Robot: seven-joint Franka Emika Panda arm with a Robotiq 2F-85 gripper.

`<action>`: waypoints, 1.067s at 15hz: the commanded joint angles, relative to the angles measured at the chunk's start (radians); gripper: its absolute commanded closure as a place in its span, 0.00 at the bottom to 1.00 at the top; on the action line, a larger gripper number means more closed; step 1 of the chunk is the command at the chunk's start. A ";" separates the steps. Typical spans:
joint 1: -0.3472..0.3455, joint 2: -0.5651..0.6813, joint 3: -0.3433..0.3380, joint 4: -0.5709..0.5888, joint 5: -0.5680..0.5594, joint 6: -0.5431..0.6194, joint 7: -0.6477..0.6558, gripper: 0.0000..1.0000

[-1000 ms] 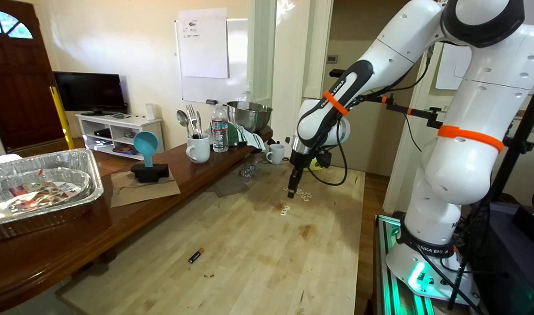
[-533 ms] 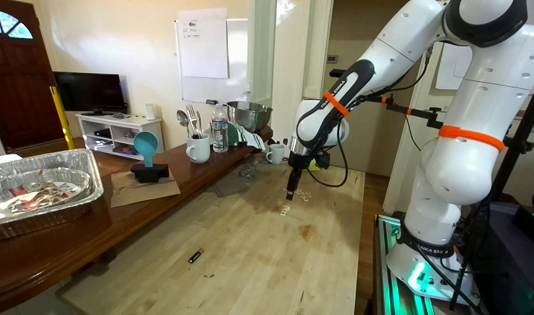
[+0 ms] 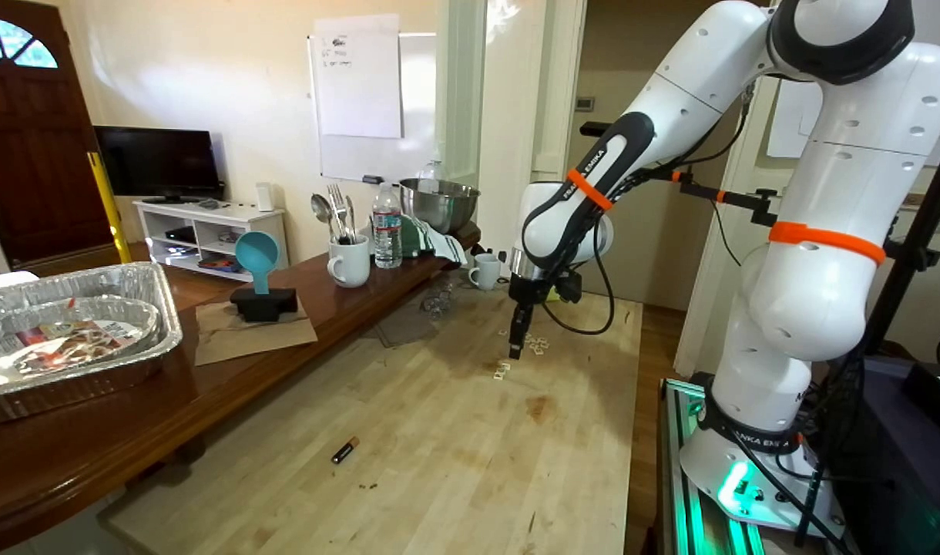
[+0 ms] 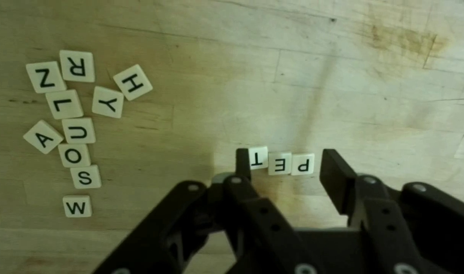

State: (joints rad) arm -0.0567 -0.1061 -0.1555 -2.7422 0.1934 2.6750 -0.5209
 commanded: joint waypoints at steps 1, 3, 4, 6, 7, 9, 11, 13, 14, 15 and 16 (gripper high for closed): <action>-0.006 0.045 -0.003 0.000 -0.030 0.032 -0.005 0.79; -0.009 0.063 -0.001 0.000 -0.032 0.044 -0.007 0.95; -0.011 0.071 0.001 0.000 -0.033 0.053 -0.003 1.00; -0.014 0.084 0.005 0.000 -0.039 0.063 0.005 1.00; -0.017 0.095 0.006 0.004 -0.051 0.070 0.016 1.00; -0.023 0.114 0.008 0.009 -0.069 0.088 0.027 1.00; -0.028 0.135 0.010 0.015 -0.080 0.102 0.030 1.00; -0.033 0.151 0.013 0.018 -0.084 0.116 0.029 1.00; -0.035 0.157 0.015 0.019 -0.083 0.121 0.027 1.00; -0.037 0.161 0.018 0.020 -0.076 0.122 0.023 1.00; -0.038 0.166 0.022 0.023 -0.072 0.121 0.020 1.00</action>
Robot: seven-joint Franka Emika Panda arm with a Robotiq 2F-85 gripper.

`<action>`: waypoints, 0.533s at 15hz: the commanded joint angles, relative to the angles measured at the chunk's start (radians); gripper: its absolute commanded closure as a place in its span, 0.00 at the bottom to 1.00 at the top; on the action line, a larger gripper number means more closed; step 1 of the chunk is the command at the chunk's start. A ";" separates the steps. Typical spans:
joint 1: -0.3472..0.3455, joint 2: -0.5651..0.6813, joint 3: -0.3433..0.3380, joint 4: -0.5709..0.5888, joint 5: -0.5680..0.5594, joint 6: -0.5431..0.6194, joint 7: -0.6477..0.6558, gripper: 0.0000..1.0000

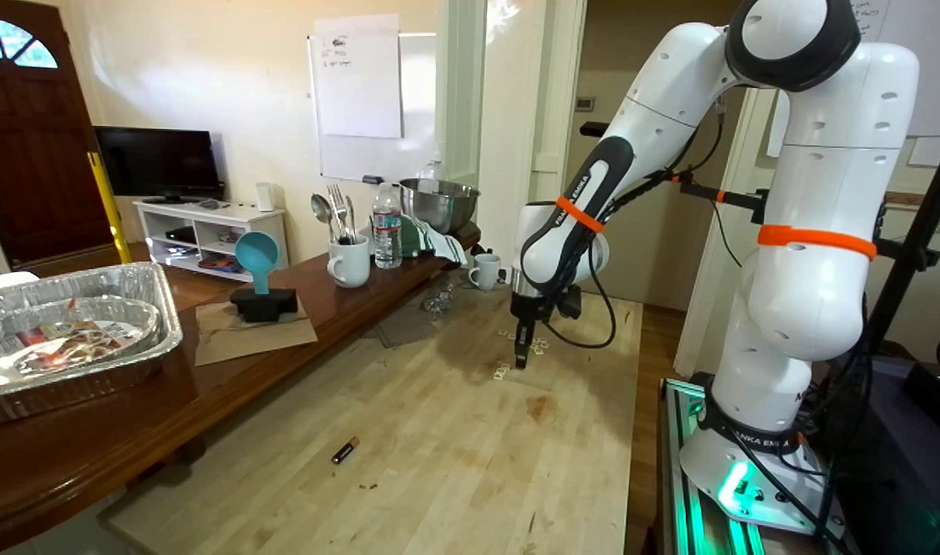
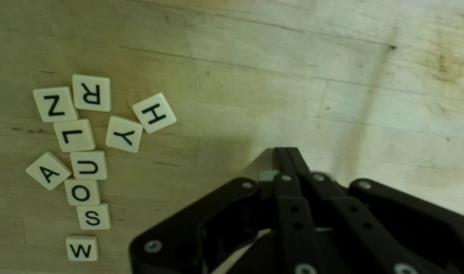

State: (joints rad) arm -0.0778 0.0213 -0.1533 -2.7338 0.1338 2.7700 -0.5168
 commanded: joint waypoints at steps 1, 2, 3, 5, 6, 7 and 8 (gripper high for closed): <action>-0.018 0.042 0.022 0.016 -0.011 0.026 0.015 1.00; -0.018 0.047 0.025 0.019 -0.011 0.027 0.015 1.00; -0.019 0.050 0.028 0.022 -0.010 0.026 0.015 1.00; -0.020 0.057 0.034 0.027 -0.008 0.027 0.014 1.00; -0.021 0.058 0.037 0.029 -0.004 0.028 0.012 1.00; -0.022 0.060 0.039 0.031 -0.004 0.031 0.012 1.00; -0.023 0.062 0.042 0.033 -0.004 0.031 0.012 1.00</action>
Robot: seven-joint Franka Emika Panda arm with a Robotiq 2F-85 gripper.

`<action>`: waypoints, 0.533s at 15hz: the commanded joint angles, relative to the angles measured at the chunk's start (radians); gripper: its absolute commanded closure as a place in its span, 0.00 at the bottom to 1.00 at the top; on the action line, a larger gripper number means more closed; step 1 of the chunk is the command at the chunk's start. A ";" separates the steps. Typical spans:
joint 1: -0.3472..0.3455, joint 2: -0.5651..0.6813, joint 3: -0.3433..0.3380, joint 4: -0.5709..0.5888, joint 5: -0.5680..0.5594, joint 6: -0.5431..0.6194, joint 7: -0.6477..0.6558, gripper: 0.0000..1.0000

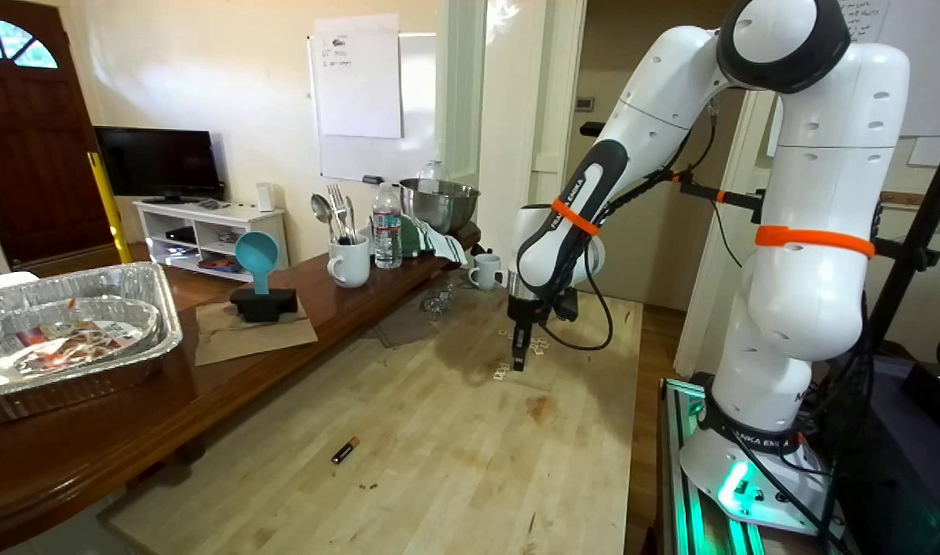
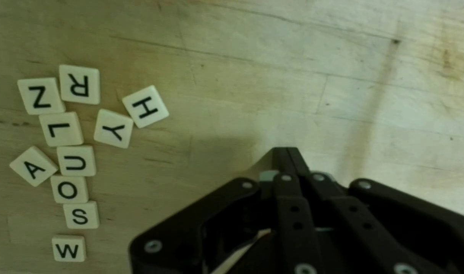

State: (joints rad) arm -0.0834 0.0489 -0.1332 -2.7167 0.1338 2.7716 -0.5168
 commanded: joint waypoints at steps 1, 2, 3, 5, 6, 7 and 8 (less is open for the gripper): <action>-0.018 0.037 0.024 0.018 -0.003 0.031 0.011 1.00; -0.019 0.039 0.027 0.019 -0.003 0.032 0.011 1.00; -0.020 0.040 0.029 0.021 -0.001 0.033 0.011 1.00; -0.023 0.044 0.032 0.025 -0.002 0.032 0.012 1.00; -0.024 0.045 0.034 0.027 -0.003 0.032 0.013 1.00; -0.024 0.047 0.035 0.029 -0.002 0.031 0.012 1.00; -0.025 0.049 0.037 0.031 -0.003 0.031 0.013 1.00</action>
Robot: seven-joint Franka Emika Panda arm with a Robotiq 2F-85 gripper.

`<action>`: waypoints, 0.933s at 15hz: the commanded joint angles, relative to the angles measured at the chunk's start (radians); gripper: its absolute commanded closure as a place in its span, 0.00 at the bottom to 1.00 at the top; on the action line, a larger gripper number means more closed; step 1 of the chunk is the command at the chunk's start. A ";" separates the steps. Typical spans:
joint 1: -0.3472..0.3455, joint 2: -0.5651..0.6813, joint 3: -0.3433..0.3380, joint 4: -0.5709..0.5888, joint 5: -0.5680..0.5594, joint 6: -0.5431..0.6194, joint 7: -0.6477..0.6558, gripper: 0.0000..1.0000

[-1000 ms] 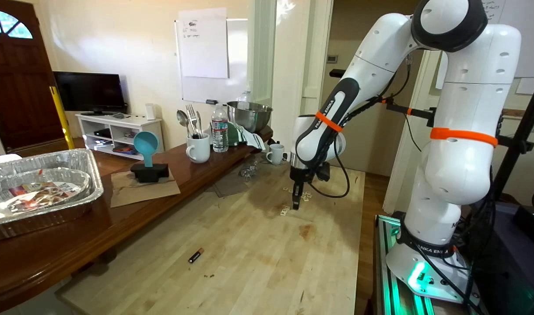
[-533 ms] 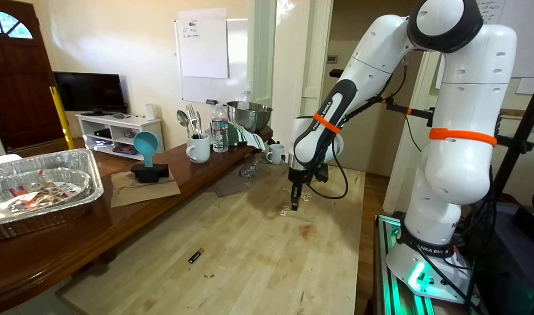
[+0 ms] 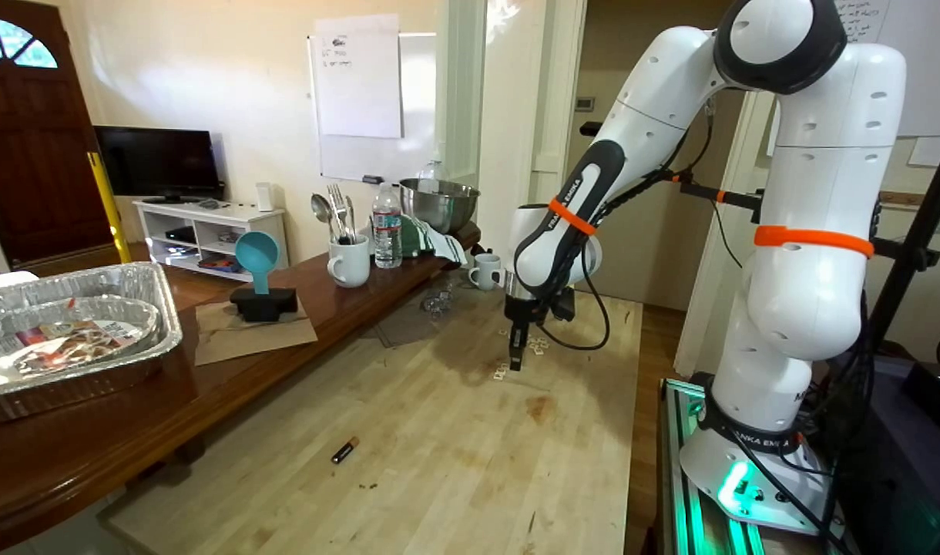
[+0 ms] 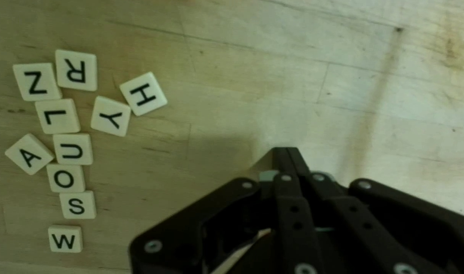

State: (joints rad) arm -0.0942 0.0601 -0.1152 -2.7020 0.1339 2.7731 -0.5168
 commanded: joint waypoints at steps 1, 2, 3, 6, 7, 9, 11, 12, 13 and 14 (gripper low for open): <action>-0.015 0.039 0.020 0.017 -0.003 0.029 0.014 1.00; -0.015 0.040 0.021 0.018 -0.003 0.029 0.014 1.00; -0.015 0.042 0.022 0.019 -0.002 0.028 0.014 1.00; -0.015 0.045 0.025 0.020 0.000 0.027 0.015 1.00; -0.016 0.045 0.026 0.020 0.000 0.027 0.015 1.00; -0.017 0.046 0.028 0.021 0.003 0.028 0.014 1.00; -0.018 0.048 0.028 0.022 0.004 0.029 0.015 1.00; -0.018 0.048 0.028 0.022 0.002 0.030 0.017 1.00; -0.018 0.050 0.028 0.023 0.000 0.031 0.019 1.00; -0.018 0.051 0.028 0.023 0.001 0.032 0.019 1.00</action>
State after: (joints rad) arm -0.1027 0.0633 -0.1052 -2.6979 0.1342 2.7731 -0.5167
